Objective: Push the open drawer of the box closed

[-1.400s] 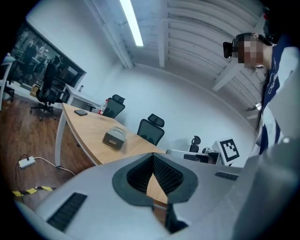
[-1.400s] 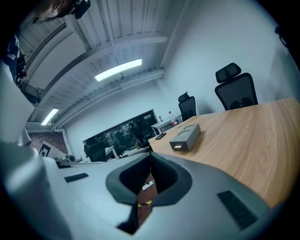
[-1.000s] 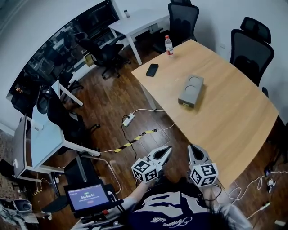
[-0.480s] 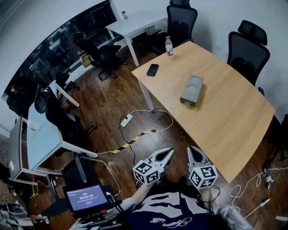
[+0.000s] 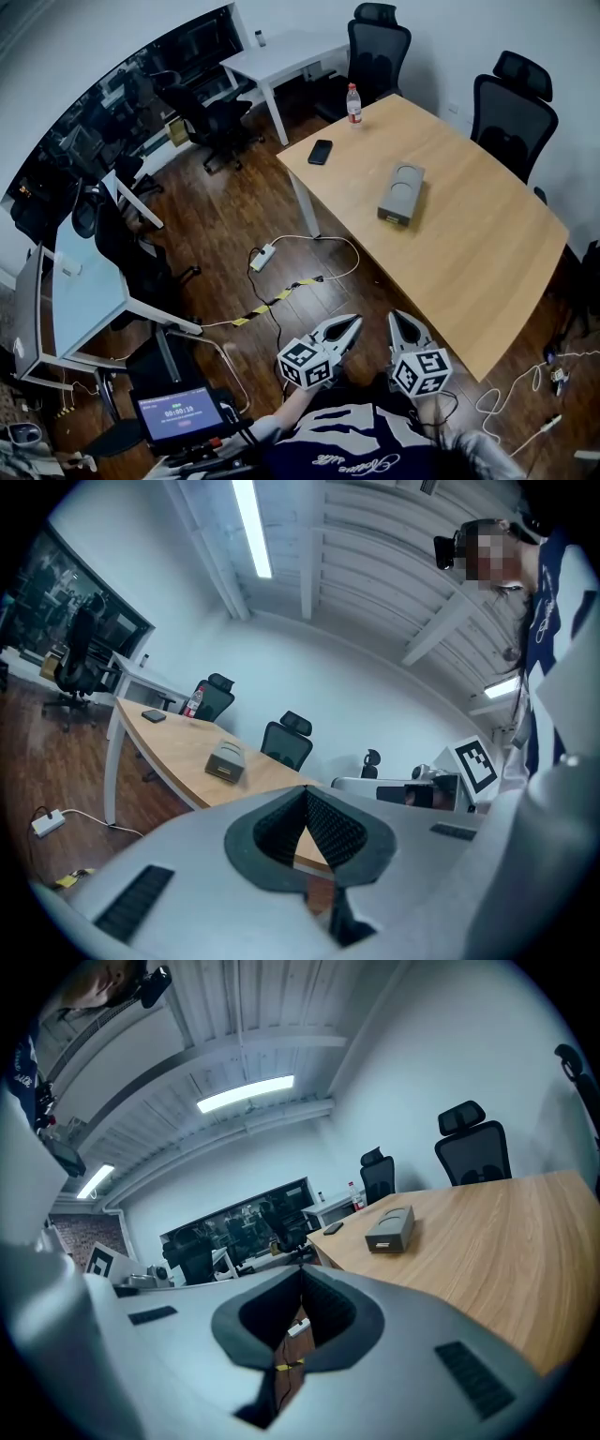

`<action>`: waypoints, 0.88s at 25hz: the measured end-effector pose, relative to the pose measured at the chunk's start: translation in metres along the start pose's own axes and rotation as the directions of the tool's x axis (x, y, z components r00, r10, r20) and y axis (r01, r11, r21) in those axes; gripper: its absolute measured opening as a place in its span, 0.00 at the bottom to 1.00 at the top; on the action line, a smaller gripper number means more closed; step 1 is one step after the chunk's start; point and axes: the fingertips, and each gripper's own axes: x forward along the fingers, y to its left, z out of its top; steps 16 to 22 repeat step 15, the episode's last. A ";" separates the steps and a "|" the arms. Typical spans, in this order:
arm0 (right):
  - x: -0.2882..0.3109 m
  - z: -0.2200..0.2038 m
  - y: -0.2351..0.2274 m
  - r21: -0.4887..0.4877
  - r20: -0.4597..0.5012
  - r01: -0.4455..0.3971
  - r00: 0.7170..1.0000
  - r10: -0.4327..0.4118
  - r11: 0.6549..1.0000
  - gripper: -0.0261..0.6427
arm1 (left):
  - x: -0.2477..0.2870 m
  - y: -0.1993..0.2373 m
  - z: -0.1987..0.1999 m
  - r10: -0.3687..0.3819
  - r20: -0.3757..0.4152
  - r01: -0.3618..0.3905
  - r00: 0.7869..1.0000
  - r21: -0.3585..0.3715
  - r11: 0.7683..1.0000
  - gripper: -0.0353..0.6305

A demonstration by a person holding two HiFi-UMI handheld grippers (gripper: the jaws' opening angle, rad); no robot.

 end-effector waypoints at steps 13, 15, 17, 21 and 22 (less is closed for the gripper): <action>0.004 -0.006 0.002 -0.009 -0.006 -0.005 1.000 0.005 1.000 0.03 | -0.008 0.011 0.000 0.021 0.020 -0.021 1.000 -0.007 1.000 0.06; 0.006 -0.006 0.000 -0.007 -0.006 -0.001 1.000 0.001 1.000 0.03 | -0.008 0.015 0.001 0.027 0.023 -0.027 0.999 -0.010 1.000 0.06; 0.006 -0.006 0.000 -0.007 -0.006 -0.001 1.000 0.001 1.000 0.03 | -0.008 0.015 0.001 0.027 0.023 -0.027 0.999 -0.010 1.000 0.06; 0.006 -0.006 0.000 -0.007 -0.006 -0.001 1.000 0.001 1.000 0.03 | -0.008 0.015 0.001 0.027 0.023 -0.027 0.999 -0.010 1.000 0.06; 0.006 -0.006 0.000 -0.007 -0.006 -0.001 1.000 0.001 1.000 0.03 | -0.008 0.015 0.001 0.027 0.023 -0.027 0.999 -0.010 1.000 0.06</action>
